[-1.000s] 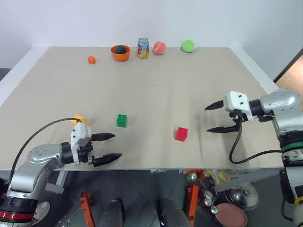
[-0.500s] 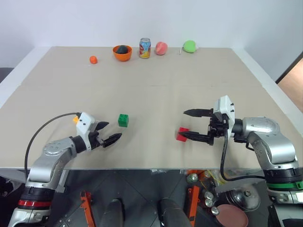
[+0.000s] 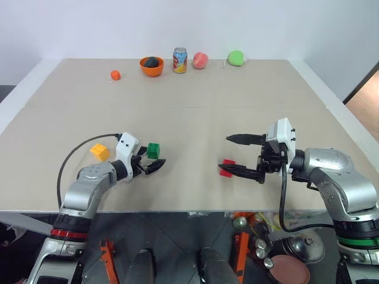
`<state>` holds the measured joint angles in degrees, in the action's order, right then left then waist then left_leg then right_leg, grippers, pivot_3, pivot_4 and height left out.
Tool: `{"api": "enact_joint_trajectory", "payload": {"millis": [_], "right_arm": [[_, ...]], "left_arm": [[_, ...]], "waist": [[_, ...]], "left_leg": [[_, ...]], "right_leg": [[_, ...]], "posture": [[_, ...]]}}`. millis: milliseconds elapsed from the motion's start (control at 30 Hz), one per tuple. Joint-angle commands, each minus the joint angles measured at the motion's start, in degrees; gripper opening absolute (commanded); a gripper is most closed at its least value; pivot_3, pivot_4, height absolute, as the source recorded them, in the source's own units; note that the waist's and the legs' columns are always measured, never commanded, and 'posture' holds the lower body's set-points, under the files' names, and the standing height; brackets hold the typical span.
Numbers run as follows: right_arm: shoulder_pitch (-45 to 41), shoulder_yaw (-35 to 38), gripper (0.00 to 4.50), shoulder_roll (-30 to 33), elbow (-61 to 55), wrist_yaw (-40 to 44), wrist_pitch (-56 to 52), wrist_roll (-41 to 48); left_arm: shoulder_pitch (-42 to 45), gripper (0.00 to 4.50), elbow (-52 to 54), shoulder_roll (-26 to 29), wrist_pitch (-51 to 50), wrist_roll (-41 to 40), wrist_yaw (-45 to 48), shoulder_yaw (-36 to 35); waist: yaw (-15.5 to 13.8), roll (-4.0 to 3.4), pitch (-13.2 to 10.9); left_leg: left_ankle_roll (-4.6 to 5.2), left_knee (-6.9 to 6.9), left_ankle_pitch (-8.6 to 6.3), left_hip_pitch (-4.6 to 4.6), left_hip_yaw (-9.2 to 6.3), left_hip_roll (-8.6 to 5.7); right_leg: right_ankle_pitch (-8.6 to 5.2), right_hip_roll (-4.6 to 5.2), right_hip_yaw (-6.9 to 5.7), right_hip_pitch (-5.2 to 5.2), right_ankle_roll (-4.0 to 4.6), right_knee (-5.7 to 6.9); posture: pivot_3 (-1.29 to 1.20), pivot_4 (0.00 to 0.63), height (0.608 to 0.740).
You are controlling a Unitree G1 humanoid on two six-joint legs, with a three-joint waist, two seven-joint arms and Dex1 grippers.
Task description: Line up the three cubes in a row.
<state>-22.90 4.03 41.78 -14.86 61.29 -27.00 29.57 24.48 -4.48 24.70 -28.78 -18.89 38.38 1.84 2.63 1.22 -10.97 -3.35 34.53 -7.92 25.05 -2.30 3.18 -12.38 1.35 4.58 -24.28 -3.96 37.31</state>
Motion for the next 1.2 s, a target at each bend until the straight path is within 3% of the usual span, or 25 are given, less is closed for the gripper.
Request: {"api": "enact_joint_trajectory", "payload": {"millis": [33, 333, 633, 900, 1200], "right_arm": [[0.1, 2.0, 4.49, 0.8, -2.9, -0.9, 0.1, 1.2], [0.7, 1.9, 4.5, 0.8, -3.5, -2.2, 0.2, 1.0], [0.0, 1.9, 4.5, 1.1, -2.9, -2.0, 0.6, 0.7], [3.2, 7.2, 4.5, 3.3, -5.7, -1.9, -1.5, 5.2], [12.1, 14.9, 4.5, 4.2, -14.2, -7.5, -5.4, 10.2]], "left_arm": [[1.8, 4.24, -0.5, -0.6, 0.1, 1.6, -1.5, 0.2], [3.7, 1.34, -3.4, -0.9, 1.5, 4.0, -2.6, -0.1], [5.7, 1.34, -4.5, -0.2, 9.6, 4.8, 5.7, 2.1], [11.3, 1.34, -6.7, -0.7, 21.3, 1.3, 27.2, 7.0], [25.4, 1.34, -31.9, -3.3, 36.2, 3.8, 48.9, 11.0]], "waist": [[0.0, 0.0, 0.0], [0.0, 0.01, 0.0], [0.0, 0.01, 0.0], [-0.1, 0.01, 0.0], [0.1, 0.01, 0.0]], "left_leg": [[0.0, 0.01, 0.0, 0.0, 0.0, 0.0], [0.0, 0.02, 0.01, -0.01, -0.01, -0.01], [0.0, 0.02, 0.01, 0.0, -0.01, -0.02], [0.0, 0.01, 0.01, 0.05, -0.01, -0.02], [0.01, 0.04, 0.01, 0.04, -0.01, -0.05]], "right_leg": [[0.0, 0.0, 0.0, 0.01, 0.0, 0.0], [0.04, 0.01, 0.0, 0.03, -0.02, 0.0], [0.04, 0.01, 0.0, 0.02, -0.02, 0.0], [0.03, 0.02, 0.0, 0.02, -0.03, -0.05], [0.02, 0.01, 0.03, 0.01, -0.03, -0.05]], "posture": [[0.0, 0.15, 0.74], [0.0, 0.15, 0.74], [0.0, 0.15, 0.74], [0.0, 0.15, 0.74], [0.0, 0.15, 0.74]]}}
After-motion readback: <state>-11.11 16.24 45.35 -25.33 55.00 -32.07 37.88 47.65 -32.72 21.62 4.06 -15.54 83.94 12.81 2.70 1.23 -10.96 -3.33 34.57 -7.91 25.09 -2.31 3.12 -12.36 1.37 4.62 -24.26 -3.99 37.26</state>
